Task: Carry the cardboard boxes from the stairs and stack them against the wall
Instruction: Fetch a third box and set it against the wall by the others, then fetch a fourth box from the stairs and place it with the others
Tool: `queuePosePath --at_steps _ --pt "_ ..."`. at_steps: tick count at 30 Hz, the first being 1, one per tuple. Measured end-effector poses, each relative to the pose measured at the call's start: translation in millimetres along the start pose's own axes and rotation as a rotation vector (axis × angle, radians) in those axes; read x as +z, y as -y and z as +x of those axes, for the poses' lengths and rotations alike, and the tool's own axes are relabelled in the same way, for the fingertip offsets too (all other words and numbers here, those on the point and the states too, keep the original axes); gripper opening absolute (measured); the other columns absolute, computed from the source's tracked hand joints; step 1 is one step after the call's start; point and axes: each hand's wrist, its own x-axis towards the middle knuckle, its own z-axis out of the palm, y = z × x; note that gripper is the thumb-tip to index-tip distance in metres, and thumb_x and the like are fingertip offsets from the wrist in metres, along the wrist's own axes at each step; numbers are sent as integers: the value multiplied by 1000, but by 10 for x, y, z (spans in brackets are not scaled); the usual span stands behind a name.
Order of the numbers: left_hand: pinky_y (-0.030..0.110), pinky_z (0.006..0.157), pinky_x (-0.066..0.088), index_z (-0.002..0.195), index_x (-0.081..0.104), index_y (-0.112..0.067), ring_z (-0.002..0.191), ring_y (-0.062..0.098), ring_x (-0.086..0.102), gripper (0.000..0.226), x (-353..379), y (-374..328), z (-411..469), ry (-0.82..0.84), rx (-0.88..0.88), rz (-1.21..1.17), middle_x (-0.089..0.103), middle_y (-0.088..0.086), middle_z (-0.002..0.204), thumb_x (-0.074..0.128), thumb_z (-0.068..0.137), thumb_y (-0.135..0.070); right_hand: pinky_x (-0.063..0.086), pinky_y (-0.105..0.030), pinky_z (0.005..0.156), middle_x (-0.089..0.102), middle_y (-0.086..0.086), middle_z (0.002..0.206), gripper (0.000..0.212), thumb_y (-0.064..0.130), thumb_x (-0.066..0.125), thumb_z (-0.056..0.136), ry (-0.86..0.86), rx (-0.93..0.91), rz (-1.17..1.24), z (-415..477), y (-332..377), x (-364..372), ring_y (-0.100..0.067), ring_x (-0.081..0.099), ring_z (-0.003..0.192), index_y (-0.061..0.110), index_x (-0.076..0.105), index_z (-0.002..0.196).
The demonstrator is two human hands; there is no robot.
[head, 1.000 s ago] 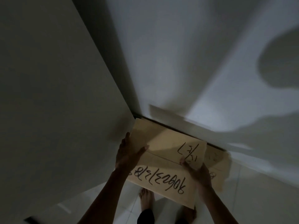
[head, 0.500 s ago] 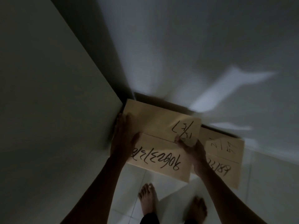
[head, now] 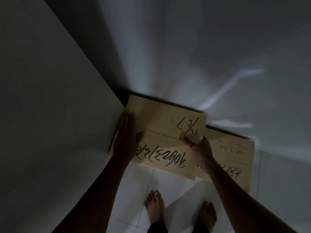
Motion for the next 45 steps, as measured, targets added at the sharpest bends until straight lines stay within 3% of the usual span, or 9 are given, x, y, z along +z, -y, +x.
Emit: queuePosePath --at_steps 7,12,17,22,27,33,36,41,45 --pt "47 124 18 162 1 -7 157 31 0 90 -92 -55 132 51 -47 33 -3 15 170 32 95 -58 62 -47 92 76 0 122 100 79 83 54 -23 -6 -81 95 40 1 -23 74 106 24 62 135" --pt "53 121 27 162 -5 -9 157 31 -1 90 -261 -171 115 128 -90 86 -6 12 171 48 100 -48 53 -35 93 66 -10 139 91 50 86 79 -66 -48 -184 -41 208 -120 -33 65 125 10 45 150" --pt "52 122 24 161 -8 -7 157 35 2 90 -944 -758 -372 162 -43 131 -7 14 171 50 102 -43 57 -51 99 66 -4 136 92 81 59 72 -75 -200 -394 -706 573 -580 -31 60 128 24 51 144" --pt "49 125 17 161 -7 -7 157 35 -3 91 -1941 -1719 -1162 238 87 126 -10 13 170 49 101 -48 17 -49 129 20 -14 172 101 71 54 93 -138 -201 -601 -2046 1205 -1471 -33 13 160 13 17 166" --pt "38 125 -3 160 -8 -5 157 30 -10 87 -2630 -2754 -1663 229 256 137 -14 13 169 43 104 -48 -4 -50 130 2 -14 176 103 82 30 92 -267 -203 -624 -3116 1287 -2447 -32 -6 162 18 2 168" --pt "44 127 7 159 10 4 157 37 8 115 -2690 -3756 -2083 257 544 211 6 21 168 -4 84 -82 -7 -52 129 -1 -20 174 99 80 26 94 -459 -115 -568 -4095 892 -3568 -36 -9 161 20 -1 169" --pt "41 127 3 160 3 0 158 32 0 133 -2598 -4300 -2306 337 594 282 -1 17 170 -22 66 -90 -8 -51 129 -2 -20 174 100 81 24 94 -537 -21 -507 -4444 569 -4077 -37 -10 161 21 -3 168" --pt "38 126 -4 160 -8 -3 158 26 -8 89 -2304 -5276 -2834 391 758 391 -12 13 169 17 101 -65 -8 -52 129 0 -20 174 98 81 24 95 -630 113 -365 -5007 0 -4796 -38 -8 161 21 -1 169" --pt "40 128 -2 160 -7 -3 157 25 -8 82 -1866 -6064 -3286 472 883 398 -12 13 169 27 105 -53 -8 -52 129 1 -21 174 98 81 23 94 -683 214 -290 -5351 -568 -5339 -38 -8 161 21 0 169"
